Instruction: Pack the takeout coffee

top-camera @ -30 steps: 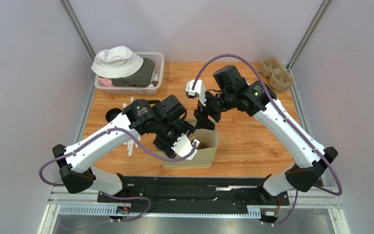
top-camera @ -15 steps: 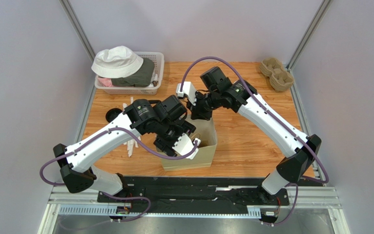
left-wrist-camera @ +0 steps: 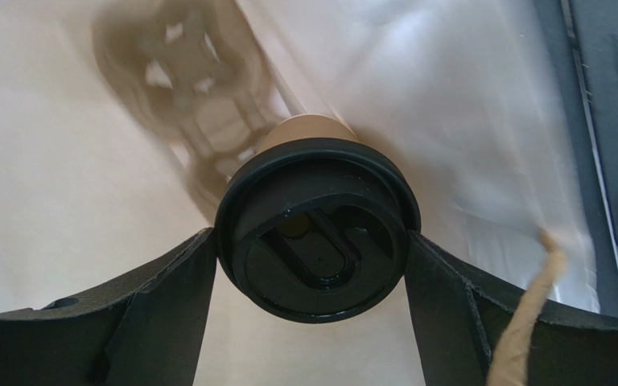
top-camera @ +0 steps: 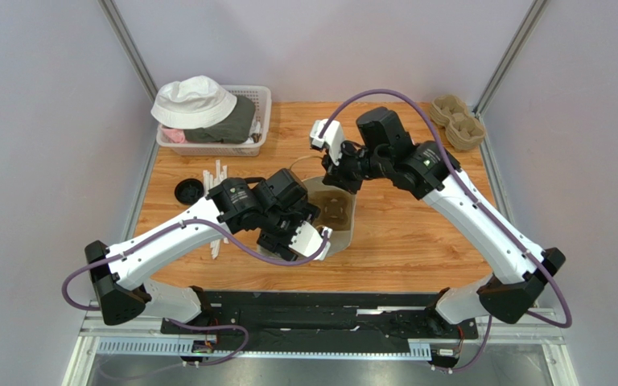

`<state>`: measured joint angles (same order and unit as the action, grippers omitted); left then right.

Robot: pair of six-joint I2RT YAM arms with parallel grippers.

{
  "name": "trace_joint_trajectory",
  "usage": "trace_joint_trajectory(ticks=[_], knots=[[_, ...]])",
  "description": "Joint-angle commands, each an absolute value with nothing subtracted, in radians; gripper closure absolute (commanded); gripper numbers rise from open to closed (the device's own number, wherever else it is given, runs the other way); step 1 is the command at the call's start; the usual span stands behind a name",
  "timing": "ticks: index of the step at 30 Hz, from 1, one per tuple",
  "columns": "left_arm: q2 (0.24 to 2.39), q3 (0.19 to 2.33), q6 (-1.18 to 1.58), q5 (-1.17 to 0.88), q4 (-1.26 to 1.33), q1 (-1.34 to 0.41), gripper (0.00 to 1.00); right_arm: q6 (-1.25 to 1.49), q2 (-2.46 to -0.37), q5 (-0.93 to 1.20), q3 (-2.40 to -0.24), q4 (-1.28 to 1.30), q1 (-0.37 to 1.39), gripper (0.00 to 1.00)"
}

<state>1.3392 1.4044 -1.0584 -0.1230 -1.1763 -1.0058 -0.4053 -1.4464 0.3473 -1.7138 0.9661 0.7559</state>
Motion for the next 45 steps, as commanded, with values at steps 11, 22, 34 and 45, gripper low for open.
trace_joint_trajectory(ticks=[11,22,34,45], knots=[[1.129,1.151,-0.847,-0.018,-0.764,-1.003,0.83,-0.374,-1.198,0.224,-1.405,0.707,0.868,1.00],[0.973,1.075,-0.854,-0.061,-0.693,-1.003,0.83,-0.406,-1.190,0.192,-1.388,0.686,0.862,1.00],[0.870,1.055,-0.854,-0.072,-0.758,-1.003,0.82,-0.474,-1.154,0.196,-1.341,0.650,0.825,1.00],[0.929,1.127,-0.727,-0.078,-0.756,-0.997,0.82,-0.509,-1.108,0.256,-1.307,0.623,0.828,1.00]])
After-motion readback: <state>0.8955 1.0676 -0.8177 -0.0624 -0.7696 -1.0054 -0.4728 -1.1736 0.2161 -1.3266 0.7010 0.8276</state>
